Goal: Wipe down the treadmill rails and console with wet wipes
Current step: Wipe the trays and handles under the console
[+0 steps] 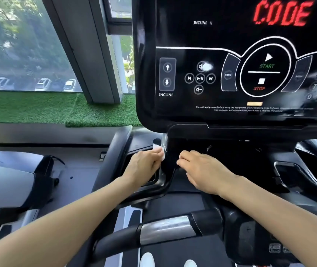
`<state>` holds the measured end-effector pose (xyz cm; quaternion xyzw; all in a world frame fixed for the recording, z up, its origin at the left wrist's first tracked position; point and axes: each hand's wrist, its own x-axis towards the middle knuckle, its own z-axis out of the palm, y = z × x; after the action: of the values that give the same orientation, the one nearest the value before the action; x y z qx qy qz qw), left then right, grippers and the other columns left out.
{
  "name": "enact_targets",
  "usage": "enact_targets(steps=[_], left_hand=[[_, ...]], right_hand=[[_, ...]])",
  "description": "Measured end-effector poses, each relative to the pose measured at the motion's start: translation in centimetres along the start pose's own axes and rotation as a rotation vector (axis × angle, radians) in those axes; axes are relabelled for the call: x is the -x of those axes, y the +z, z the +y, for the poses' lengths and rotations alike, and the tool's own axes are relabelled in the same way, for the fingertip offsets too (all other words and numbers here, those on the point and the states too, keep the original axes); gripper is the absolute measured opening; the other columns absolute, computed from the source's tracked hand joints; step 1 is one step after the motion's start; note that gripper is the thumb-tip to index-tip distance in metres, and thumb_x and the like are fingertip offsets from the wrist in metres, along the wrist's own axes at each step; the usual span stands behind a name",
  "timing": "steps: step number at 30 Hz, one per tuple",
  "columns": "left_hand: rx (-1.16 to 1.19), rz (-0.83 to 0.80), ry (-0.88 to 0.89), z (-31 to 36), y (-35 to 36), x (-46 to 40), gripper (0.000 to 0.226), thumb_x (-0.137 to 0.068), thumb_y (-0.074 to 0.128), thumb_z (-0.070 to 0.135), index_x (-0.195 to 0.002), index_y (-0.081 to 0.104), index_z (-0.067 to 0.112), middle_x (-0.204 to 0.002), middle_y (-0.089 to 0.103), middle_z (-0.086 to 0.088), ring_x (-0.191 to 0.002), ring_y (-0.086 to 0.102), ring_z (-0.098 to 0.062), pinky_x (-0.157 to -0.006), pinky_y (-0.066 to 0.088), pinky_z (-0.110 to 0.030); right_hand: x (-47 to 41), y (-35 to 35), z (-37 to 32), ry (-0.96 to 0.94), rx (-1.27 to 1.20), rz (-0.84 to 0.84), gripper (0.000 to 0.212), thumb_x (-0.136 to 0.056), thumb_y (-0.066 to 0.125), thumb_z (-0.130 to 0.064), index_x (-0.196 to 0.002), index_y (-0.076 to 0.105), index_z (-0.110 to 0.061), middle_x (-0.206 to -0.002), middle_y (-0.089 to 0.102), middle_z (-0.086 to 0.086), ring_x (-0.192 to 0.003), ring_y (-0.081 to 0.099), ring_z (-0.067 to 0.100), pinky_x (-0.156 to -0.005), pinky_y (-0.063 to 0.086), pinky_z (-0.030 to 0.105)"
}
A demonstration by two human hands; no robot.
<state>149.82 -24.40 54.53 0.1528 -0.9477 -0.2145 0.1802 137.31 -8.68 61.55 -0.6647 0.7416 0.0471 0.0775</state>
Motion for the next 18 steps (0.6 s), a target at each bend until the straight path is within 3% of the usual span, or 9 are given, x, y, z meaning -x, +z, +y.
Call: enact_targets(steps=[3, 5, 8, 11, 13, 16, 18], left_hand=[[0.070, 0.031, 0.023, 0.3, -0.2, 0.9, 0.015, -0.096, 0.055, 0.021, -0.100, 0.067, 0.012, -0.102, 0.062, 0.009, -0.103, 0.040, -0.022, -0.065, 0.048, -0.027], [0.083, 0.007, 0.000, 0.1, -0.3, 0.5, 0.020, -0.097, 0.053, 0.023, -0.105, 0.067, 0.012, -0.108, 0.066, 0.008, -0.106, 0.052, -0.019, -0.074, 0.050, -0.028], [-0.015, -0.054, -0.039, -0.8, -0.2, -1.6, 0.025, -0.100, 0.045, 0.026, -0.102, 0.064, 0.009, -0.105, 0.066, 0.000, -0.096, 0.062, -0.030, -0.071, 0.049, -0.040], [-0.035, -0.038, -0.095, -1.2, 0.1, -3.5, 0.024, -0.098, 0.045, 0.020, -0.098, 0.065, 0.006, -0.102, 0.067, -0.003, -0.096, 0.062, -0.031, -0.072, 0.047, -0.038], [-0.050, -0.027, -0.092, -1.0, 0.2, -3.3, 0.027, -0.098, 0.045, 0.021, -0.085, 0.063, 0.005, -0.087, 0.065, -0.003, -0.080, 0.062, -0.031, -0.066, 0.046, -0.038], [-0.056, -0.022, -0.019, -0.3, 0.1, -1.0, 0.033, -0.097, 0.044, 0.023, -0.071, 0.054, 0.006, -0.071, 0.050, -0.002, -0.057, 0.047, -0.024, -0.054, 0.043, -0.040], [-0.023, -0.016, -0.016, 0.0, -0.1, -0.4, 0.033, -0.098, 0.046, 0.022, -0.069, 0.050, 0.007, -0.069, 0.043, -0.003, -0.057, 0.035, -0.021, -0.054, 0.042, -0.040]], right_hand=[[-0.2, 0.0, -0.2, 0.018, -0.019, 0.014, 0.029, -0.092, 0.046, -0.009, -0.119, 0.051, -0.014, -0.118, 0.044, -0.002, -0.103, 0.046, 0.018, -0.088, 0.045, 0.033], [-0.3, 0.0, -0.3, 0.025, -0.023, 0.026, 0.027, -0.091, 0.046, -0.008, -0.118, 0.051, -0.014, -0.117, 0.045, -0.002, -0.102, 0.045, 0.018, -0.087, 0.046, 0.033], [-0.3, 0.0, -0.4, 0.030, -0.029, 0.032, 0.025, -0.091, 0.046, -0.006, -0.114, 0.052, -0.013, -0.114, 0.045, -0.002, -0.099, 0.045, 0.017, -0.084, 0.048, 0.032], [-0.2, 0.1, -0.4, 0.035, -0.032, 0.035, 0.024, -0.090, 0.047, -0.006, -0.112, 0.052, -0.014, -0.113, 0.045, -0.004, -0.097, 0.043, 0.015, -0.082, 0.048, 0.031], [0.0, 0.1, -0.4, 0.038, -0.039, 0.032, 0.026, -0.091, 0.047, -0.007, -0.115, 0.051, -0.014, -0.114, 0.043, -0.004, -0.099, 0.042, 0.015, -0.082, 0.048, 0.030], [0.1, 0.1, -0.4, 0.037, -0.050, 0.030, 0.026, -0.091, 0.048, -0.007, -0.116, 0.051, -0.014, -0.116, 0.043, -0.003, -0.102, 0.042, 0.015, -0.083, 0.049, 0.031], [-0.1, 0.0, -0.4, 0.035, -0.062, 0.046, 0.022, -0.090, 0.048, -0.006, -0.111, 0.052, -0.012, -0.113, 0.044, -0.002, -0.099, 0.043, 0.016, -0.083, 0.049, 0.032]])
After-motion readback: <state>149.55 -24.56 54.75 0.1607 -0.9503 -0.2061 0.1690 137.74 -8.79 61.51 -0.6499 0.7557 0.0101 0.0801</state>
